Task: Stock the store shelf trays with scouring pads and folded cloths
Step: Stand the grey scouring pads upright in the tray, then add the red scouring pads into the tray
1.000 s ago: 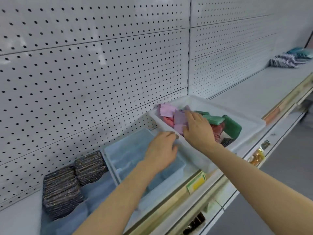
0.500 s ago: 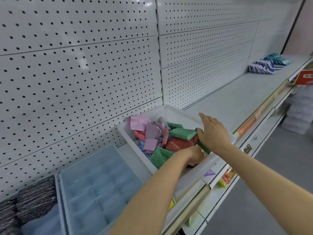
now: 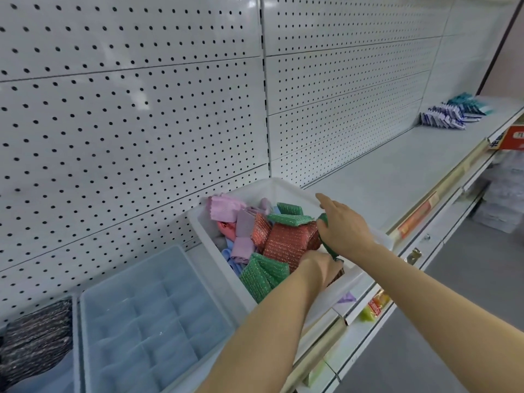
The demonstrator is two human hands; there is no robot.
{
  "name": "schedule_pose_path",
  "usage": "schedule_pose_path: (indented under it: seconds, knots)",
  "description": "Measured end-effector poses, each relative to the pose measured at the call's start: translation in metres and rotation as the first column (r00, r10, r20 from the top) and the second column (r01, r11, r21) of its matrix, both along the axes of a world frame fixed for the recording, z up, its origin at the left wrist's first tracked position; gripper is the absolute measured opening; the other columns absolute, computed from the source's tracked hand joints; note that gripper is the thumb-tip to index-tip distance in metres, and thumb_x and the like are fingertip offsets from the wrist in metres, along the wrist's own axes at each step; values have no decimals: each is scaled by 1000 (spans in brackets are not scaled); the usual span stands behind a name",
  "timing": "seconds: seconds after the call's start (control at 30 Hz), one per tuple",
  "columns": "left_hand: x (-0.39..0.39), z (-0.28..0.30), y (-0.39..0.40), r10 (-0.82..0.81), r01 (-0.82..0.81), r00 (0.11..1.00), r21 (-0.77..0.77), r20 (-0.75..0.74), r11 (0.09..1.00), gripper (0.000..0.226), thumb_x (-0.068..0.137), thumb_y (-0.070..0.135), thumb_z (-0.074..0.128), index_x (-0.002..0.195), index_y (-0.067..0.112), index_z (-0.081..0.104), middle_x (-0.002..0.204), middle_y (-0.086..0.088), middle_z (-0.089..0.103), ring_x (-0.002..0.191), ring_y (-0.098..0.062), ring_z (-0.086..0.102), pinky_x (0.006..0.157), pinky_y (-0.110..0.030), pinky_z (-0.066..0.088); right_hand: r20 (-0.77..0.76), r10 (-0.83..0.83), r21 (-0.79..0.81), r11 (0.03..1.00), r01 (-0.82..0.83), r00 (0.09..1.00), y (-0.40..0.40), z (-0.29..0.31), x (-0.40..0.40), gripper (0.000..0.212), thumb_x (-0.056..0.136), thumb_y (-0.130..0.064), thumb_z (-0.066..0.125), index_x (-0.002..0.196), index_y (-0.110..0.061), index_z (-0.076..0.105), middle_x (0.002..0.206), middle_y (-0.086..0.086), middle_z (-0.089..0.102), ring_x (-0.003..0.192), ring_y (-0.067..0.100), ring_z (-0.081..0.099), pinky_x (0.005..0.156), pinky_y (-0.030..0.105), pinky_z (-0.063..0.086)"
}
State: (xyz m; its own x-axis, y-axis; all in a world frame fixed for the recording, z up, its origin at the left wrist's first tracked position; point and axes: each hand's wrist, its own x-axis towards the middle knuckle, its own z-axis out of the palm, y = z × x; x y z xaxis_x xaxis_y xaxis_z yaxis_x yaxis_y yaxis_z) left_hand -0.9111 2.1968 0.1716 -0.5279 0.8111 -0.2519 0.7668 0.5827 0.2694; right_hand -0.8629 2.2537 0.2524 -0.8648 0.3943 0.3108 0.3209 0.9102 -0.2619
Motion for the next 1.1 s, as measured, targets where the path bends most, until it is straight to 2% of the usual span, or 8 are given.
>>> schedule_pose_path:
  seconds: [0.13, 0.2, 0.43, 0.57, 0.67, 0.83, 0.97, 1.1]
  knots:
    - [0, 16, -12, -214, 196, 968, -132, -134, 972, 40, 105, 22, 31, 135, 4, 50, 138, -19, 52, 124, -35, 53, 90, -37, 47, -20, 17, 8, 1000, -16, 1000, 2, 3, -4, 52, 95, -22, 43, 145, -19, 29, 120, 6, 61, 101, 26, 58, 78, 37, 51]
    - [7, 31, -22, -150, 140, 983, -101, -104, 985, 32, 101, 11, 34, 119, 4, 60, 120, -15, 63, 105, -32, 62, 77, -38, 49, -36, 24, 16, 1000, -23, 999, 3, 3, -5, 53, 95, -22, 45, 145, -19, 30, 119, 5, 62, 101, 25, 59, 78, 38, 52]
    - [9, 84, -80, 105, -43, 981, 352, -161, 935, 13, 78, 16, 49, 85, 13, 61, 78, -4, 61, 74, -27, 59, 62, -32, 48, -96, 52, 46, 998, -48, 994, 8, 8, -22, 51, 92, -19, 48, 141, -20, 35, 119, 4, 62, 103, 27, 59, 79, 39, 53]
    - [-18, 85, -152, 360, -498, 867, 571, 345, 652, 19, 78, 19, 51, 92, 26, 63, 73, 7, 63, 65, -16, 60, 67, -33, 54, 35, 147, 69, 986, -149, 989, -8, 2, -43, 53, 91, -16, 48, 142, -22, 35, 129, 4, 58, 114, 26, 55, 87, 40, 51]
    - [-38, 91, -196, 197, -763, 628, 546, 753, 345, 59, 82, -2, 48, 122, 40, 56, 96, 0, 69, 83, -21, 68, 75, -43, 60, 126, 328, 142, 928, -344, 936, -22, -12, -62, 61, 86, -6, 51, 140, -32, 40, 141, -1, 49, 127, 22, 46, 105, 40, 41]
    - [-56, 95, -245, 18, -837, 518, 502, 855, 220, 64, 83, -11, 40, 124, 35, 58, 105, -7, 65, 86, -23, 66, 73, -44, 58, 435, 436, 353, 723, -594, 788, -40, -29, -92, 75, 83, -2, 54, 144, -41, 33, 160, -3, 9, 148, 19, 2, 118, 46, 4]
    - [-57, 94, -271, -35, -862, 487, 486, 873, 143, 62, 84, -9, 40, 122, 36, 59, 90, -7, 60, 71, -17, 59, 67, -38, 56, 417, 402, 437, 698, -568, 815, -41, -31, -100, 44, 86, -8, 56, 123, -32, 59, 143, -3, 48, 143, 18, 25, 118, 43, 12]
    - [-54, 93, -300, -48, -877, 454, 456, 890, 151, 65, 80, -13, 34, 119, 30, 64, 93, -9, 59, 80, -20, 52, 67, -37, 57, 219, 386, 361, 822, -441, 896, -37, -20, -103, 32, 85, -11, 54, 113, -25, 59, 111, -4, 65, 113, 21, 55, 104, 35, 34]
